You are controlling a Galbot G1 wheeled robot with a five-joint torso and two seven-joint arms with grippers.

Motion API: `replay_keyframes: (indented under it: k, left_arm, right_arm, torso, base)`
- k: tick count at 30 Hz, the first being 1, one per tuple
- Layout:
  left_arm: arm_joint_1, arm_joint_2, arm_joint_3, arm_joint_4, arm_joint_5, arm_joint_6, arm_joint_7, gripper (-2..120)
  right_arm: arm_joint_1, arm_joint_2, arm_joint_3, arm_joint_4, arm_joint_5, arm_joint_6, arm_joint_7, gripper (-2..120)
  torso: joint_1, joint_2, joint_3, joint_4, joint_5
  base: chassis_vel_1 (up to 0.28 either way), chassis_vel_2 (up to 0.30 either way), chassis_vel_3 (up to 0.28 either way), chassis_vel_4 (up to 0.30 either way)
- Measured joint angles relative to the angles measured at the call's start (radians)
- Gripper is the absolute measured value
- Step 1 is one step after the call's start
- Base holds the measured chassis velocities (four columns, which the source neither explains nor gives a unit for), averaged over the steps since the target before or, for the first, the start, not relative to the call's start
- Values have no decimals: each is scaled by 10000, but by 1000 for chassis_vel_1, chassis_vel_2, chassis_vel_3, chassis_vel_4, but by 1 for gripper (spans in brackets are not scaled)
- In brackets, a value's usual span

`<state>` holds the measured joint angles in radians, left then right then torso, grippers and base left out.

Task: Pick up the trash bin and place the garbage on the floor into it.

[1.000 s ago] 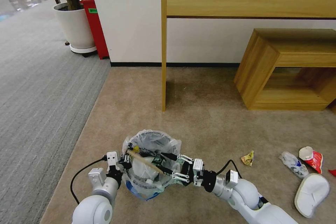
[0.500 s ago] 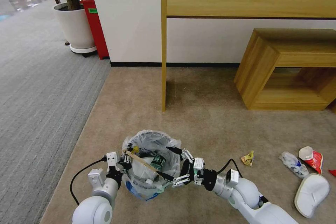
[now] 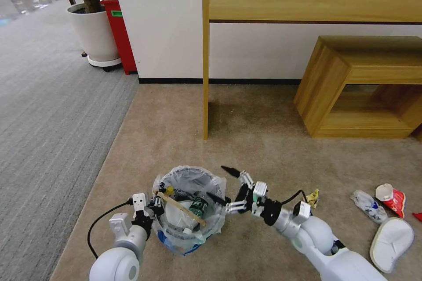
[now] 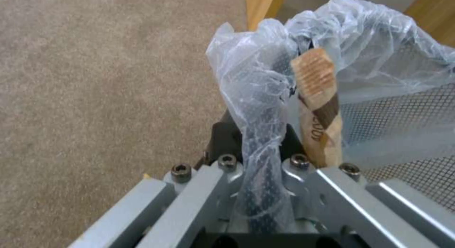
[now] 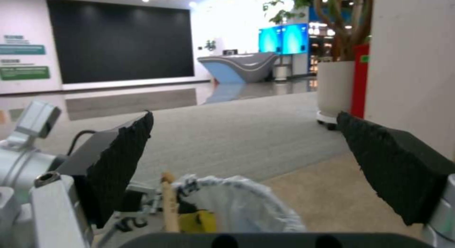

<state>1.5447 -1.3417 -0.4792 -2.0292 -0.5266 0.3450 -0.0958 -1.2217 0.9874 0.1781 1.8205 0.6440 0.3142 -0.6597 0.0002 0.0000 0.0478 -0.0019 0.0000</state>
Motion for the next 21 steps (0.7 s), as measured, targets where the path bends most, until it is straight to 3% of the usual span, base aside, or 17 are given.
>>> replay_keyframes:
  k: [21]
  left_arm:
    - [-72,534,-255,-1085,-2621,1161,-1466,3]
  right_arm:
    - [-777,-347,1362,132,261,61,253,99]
  torso:
    - [0,0,0,0,0]
  base:
    - [0,0,0,0]
